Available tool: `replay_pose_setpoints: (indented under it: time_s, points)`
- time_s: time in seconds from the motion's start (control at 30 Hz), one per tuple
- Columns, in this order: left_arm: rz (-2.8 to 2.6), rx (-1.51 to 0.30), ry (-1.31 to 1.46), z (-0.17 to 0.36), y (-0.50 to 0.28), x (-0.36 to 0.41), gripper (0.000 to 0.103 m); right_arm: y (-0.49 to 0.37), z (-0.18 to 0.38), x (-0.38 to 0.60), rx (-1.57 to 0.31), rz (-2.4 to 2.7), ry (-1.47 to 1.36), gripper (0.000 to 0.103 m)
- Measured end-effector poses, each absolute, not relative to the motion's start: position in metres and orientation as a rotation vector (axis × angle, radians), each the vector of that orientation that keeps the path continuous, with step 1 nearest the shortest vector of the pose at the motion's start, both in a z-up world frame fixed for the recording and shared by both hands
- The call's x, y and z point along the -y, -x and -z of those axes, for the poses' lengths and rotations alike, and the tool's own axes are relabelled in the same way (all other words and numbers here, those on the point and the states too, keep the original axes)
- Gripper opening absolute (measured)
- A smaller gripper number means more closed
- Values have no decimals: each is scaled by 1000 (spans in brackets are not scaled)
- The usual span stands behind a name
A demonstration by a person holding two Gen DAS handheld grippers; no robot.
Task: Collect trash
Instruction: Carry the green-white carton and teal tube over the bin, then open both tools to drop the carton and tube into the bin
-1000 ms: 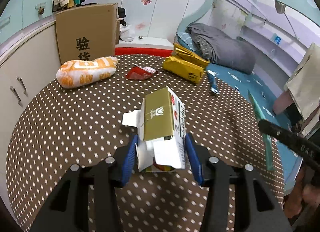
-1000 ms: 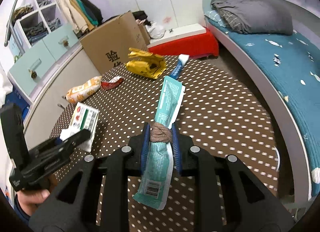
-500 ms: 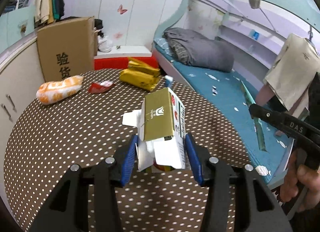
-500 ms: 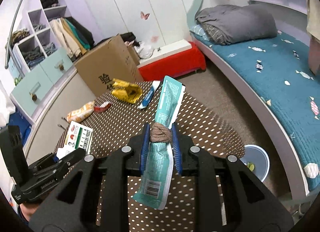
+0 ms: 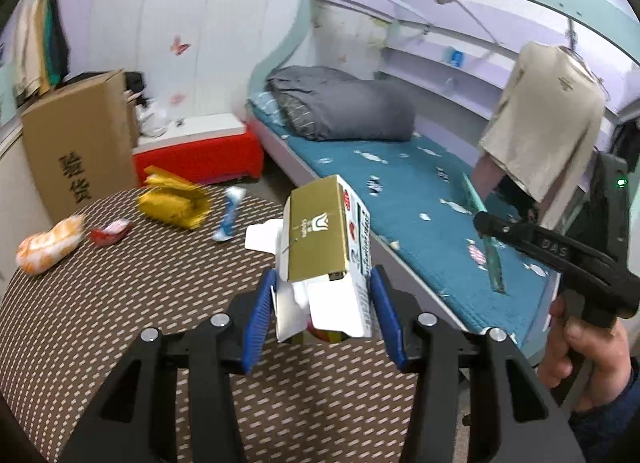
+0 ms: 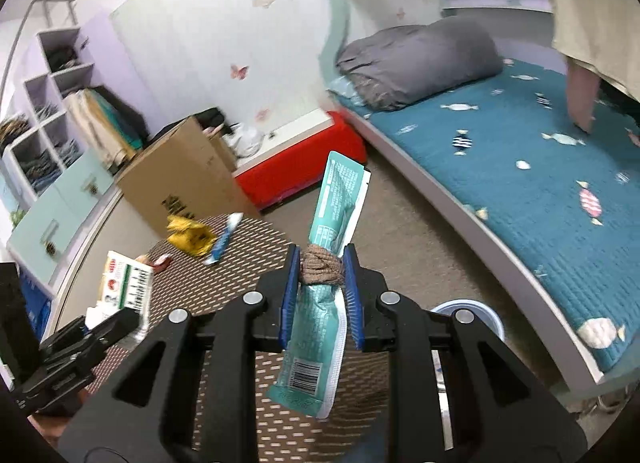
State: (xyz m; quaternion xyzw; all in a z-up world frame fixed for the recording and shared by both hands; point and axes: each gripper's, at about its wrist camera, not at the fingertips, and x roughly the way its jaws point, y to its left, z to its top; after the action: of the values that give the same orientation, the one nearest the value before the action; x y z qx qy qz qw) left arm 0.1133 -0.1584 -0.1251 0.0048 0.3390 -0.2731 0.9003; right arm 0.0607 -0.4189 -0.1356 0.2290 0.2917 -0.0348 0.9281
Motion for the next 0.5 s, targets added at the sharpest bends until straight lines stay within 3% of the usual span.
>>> replay_pose_setpoints:
  time_s: [0.5]
  points:
    - [743, -787, -135, 159, -120, 311, 47, -57, 206, 523, -703, 229, -610, 22]
